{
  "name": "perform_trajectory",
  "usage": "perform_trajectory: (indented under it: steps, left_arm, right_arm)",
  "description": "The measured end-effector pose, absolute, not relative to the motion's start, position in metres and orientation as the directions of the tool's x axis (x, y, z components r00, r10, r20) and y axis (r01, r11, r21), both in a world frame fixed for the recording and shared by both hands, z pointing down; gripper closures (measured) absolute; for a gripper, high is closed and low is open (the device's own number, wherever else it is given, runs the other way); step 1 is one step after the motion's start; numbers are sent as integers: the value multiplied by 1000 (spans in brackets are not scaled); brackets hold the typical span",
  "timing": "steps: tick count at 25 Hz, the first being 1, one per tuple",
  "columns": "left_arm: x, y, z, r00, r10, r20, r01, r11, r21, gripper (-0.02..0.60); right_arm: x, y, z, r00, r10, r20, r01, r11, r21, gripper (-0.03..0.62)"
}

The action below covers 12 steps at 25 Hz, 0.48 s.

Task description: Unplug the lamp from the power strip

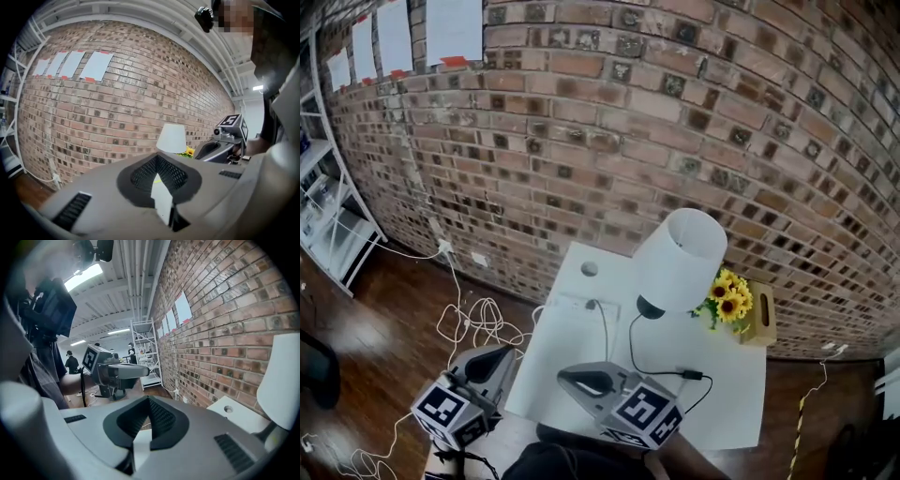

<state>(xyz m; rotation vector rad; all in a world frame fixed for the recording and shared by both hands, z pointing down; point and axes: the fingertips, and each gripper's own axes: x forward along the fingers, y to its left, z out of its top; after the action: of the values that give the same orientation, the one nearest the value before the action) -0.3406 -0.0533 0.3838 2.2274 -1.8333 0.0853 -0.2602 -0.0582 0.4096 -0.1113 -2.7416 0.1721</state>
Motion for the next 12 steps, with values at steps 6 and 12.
perform_trajectory:
  steps: [6,12]
  left_arm:
    - [-360,-76,396,280,-946,163,-952,-252,174,568]
    - [-351,-107,414,404,-895,189,-910,-372,182,569]
  right_arm:
    - [-264,-70,420,-905,14,426,-46,990,-130,591]
    - [-260,-84,423,-885,-102,453,-174,977,-121,591]
